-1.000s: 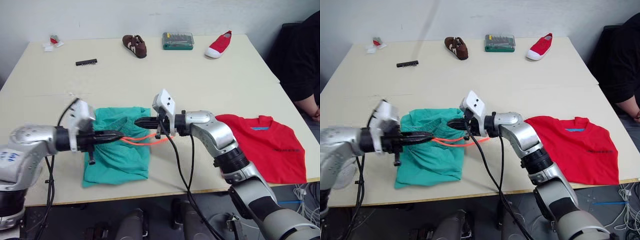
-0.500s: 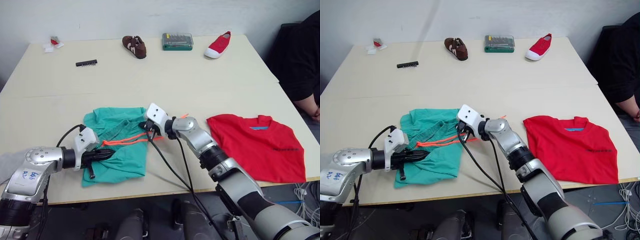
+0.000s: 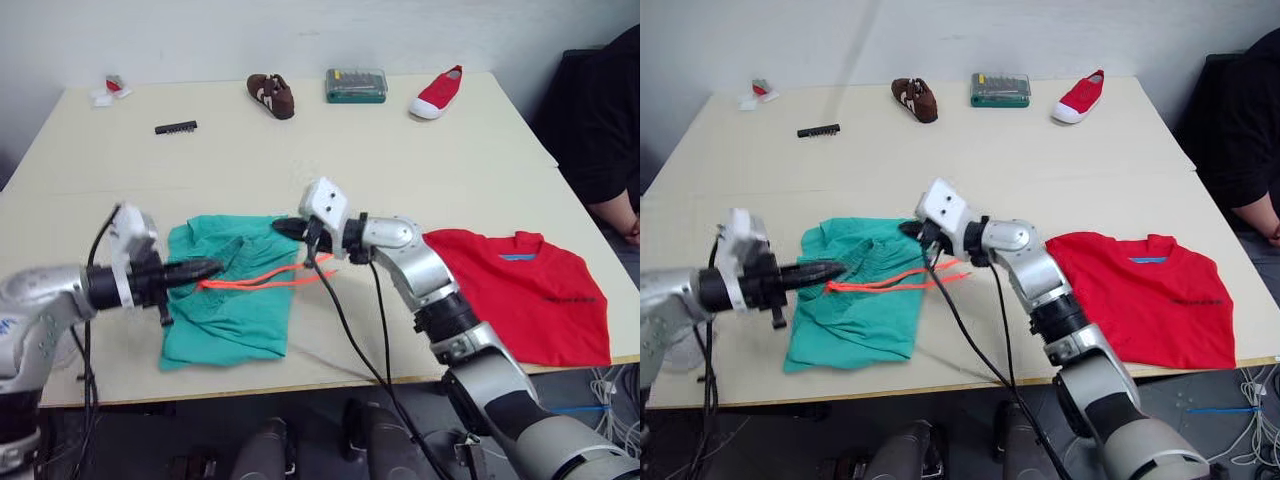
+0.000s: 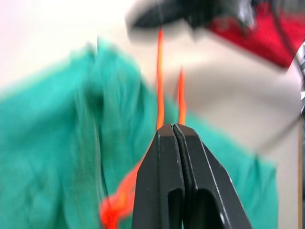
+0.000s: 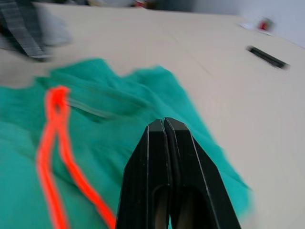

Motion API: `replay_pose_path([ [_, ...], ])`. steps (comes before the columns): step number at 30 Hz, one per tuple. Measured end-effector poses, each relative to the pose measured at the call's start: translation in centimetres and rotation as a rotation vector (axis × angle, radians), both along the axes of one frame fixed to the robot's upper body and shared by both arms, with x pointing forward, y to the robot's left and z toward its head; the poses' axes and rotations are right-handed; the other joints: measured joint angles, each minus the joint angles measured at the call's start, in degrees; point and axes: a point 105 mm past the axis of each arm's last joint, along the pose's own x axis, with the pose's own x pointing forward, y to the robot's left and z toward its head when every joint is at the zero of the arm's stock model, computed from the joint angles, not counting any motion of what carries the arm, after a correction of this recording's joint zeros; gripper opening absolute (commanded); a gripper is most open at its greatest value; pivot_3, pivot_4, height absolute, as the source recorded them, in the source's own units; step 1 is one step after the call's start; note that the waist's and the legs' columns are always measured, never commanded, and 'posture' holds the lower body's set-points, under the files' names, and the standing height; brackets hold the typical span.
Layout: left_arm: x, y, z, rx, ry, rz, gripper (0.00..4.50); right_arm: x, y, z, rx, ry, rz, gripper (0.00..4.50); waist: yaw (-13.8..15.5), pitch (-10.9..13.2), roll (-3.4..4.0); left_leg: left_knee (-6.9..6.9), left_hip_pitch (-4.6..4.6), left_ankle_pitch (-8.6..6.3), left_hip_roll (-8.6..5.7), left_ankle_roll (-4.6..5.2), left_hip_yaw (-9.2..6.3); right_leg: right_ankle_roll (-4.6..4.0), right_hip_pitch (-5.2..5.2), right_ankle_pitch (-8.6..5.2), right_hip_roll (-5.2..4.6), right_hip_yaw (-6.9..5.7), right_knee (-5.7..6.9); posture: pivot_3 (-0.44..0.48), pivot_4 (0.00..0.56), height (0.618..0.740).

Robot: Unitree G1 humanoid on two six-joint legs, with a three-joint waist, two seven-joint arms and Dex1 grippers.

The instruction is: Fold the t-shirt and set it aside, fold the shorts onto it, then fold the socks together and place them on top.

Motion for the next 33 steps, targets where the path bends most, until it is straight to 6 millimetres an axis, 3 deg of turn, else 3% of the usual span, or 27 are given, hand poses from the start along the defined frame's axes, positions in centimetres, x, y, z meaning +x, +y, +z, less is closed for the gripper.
replay_pose_path([
  [2,0.7,-0.8,-0.1,0.001,0.003,-0.024,0.00,-1.0,0.3,-1.4,-0.044,0.025,0.040,0.04,0.0,0.0,0.00,0.00,0.01,-0.02,-0.05,0.06,0.07,0.06,0.00,0.04,-0.01,0.08,-0.02,0.000,0.150,0.740],
  [7,4.3,-0.7,-6.1,0.173,0.078,0.054,0.00,-2.0,0.2,-5.4,-0.171,0.065,0.046,0.04,-0.3,0.0,-0.02,-0.04,0.01,-0.01,-0.01,0.06,0.24,0.06,-0.09,0.03,0.07,0.11,-0.01,0.000,0.150,0.740],
  [10,5.3,0.5,-8.0,0.251,0.075,0.092,0.00,-1.9,-1.1,-6.4,-0.215,0.081,0.017,0.04,-0.2,0.0,-0.04,-0.06,0.00,-0.02,0.07,0.04,0.26,0.01,-0.14,0.00,0.12,0.09,-0.03,0.000,0.150,0.740],
  [14,6.7,2.9,-7.2,0.278,0.016,0.168,0.00,-3.7,-3.7,-7.0,-0.257,0.133,0.051,0.04,0.0,0.0,-0.05,-0.04,-0.01,-0.08,0.08,0.09,0.25,-0.01,-0.13,-0.01,0.10,0.09,-0.11,0.000,0.150,0.740],
  [17,6.4,4.0,-6.3,0.268,0.002,0.173,0.00,-5.0,-5.5,-6.3,-0.227,0.218,0.084,0.04,-0.1,0.0,-0.08,-0.02,-0.02,-0.15,0.09,0.15,0.27,0.02,-0.12,0.00,0.09,0.11,-0.16,0.000,0.150,0.740],
  [20,4.9,4.1,-4.9,0.228,-0.007,0.109,0.00,-4.5,-7.3,-3.6,-0.130,0.282,0.030,0.04,-0.1,0.0,-0.08,-0.02,-0.01,-0.18,0.13,0.10,0.26,0.01,-0.12,0.00,0.08,0.11,-0.17,0.000,0.150,0.740],
  [23,3.3,4.2,-3.6,0.184,0.005,0.078,0.00,-3.2,-9.1,-2.2,-0.046,0.376,-0.083,0.04,0.0,0.0,-0.08,-0.03,-0.01,-0.21,0.15,0.05,0.21,0.00,-0.12,-0.01,0.08,0.10,-0.41,0.000,0.150,0.740],
  [25,2.5,3.9,-2.5,0.140,0.009,0.066,0.41,-2.2,-9.5,-2.2,0.013,0.453,-0.166,0.00,0.1,0.0,-0.08,-0.03,0.00,-0.35,0.16,-0.22,0.21,-0.01,-0.12,-0.01,0.07,0.10,-0.40,0.000,0.150,0.740],
  [27,1.7,3.0,-1.2,0.102,-0.001,0.036,0.89,-1.5,-9.4,-2.6,0.051,0.517,-0.226,0.40,0.1,0.0,-0.07,-0.03,0.00,-0.35,0.15,-0.24,0.22,-0.01,-0.12,-0.01,0.06,0.11,-0.39,0.000,0.150,0.740],
  [31,0.7,2.9,-0.3,0.115,-0.012,0.045,2.19,-1.0,-9.1,-3.1,0.059,0.526,-0.271,1.66,0.0,0.0,-0.05,-0.09,-0.04,-0.36,0.10,-0.18,0.19,0.01,-0.05,-0.01,0.06,0.08,-0.40,0.000,0.150,0.740],
  [33,0.3,2.8,-0.4,0.119,-0.009,0.047,2.85,-0.9,-9.0,-3.1,0.050,0.503,-0.272,2.35,-0.7,0.1,0.00,-0.97,-0.11,0.50,-0.55,0.34,-1.11,0.22,0.73,0.05,-0.56,-1.26,-0.83,0.000,0.150,0.740],
])
